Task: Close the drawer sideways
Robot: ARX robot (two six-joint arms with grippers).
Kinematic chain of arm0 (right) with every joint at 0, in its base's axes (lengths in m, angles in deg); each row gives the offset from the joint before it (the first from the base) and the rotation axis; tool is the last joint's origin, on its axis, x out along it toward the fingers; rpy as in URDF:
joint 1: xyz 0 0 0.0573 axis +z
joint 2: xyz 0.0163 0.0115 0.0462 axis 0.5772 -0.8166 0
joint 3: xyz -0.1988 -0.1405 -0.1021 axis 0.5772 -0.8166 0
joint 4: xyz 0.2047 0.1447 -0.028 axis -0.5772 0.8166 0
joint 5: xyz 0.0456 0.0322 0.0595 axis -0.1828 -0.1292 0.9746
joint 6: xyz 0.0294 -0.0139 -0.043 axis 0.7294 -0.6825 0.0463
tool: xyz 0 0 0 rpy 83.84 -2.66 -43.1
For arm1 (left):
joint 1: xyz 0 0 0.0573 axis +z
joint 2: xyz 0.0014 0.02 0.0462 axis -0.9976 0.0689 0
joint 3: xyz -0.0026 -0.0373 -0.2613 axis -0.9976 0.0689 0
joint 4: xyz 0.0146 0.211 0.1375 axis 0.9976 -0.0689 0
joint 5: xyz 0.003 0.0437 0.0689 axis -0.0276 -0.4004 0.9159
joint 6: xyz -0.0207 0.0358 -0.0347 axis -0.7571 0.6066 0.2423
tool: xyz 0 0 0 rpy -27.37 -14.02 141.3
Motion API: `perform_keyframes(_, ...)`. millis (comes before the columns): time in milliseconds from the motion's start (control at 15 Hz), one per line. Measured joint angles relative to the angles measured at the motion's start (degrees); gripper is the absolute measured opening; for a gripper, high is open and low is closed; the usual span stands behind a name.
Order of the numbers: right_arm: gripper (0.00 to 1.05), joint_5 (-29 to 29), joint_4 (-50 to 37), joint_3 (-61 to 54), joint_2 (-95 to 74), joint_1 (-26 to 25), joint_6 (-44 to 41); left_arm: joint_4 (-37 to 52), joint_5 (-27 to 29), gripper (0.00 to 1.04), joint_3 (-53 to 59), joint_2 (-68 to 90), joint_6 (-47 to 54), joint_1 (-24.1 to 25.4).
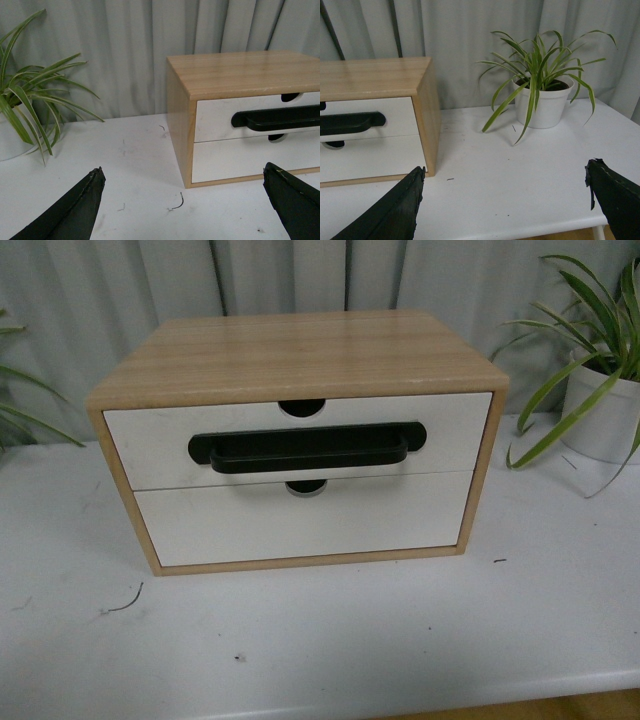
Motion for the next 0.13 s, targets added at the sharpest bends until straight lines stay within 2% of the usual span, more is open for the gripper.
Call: perform_keyframes(133, 0.98, 0.00, 0.00, 0.00, 0.00, 0.00, 0.00, 0.02, 0.00, 0.98, 0.00, 0.00, 0.00, 0.00)
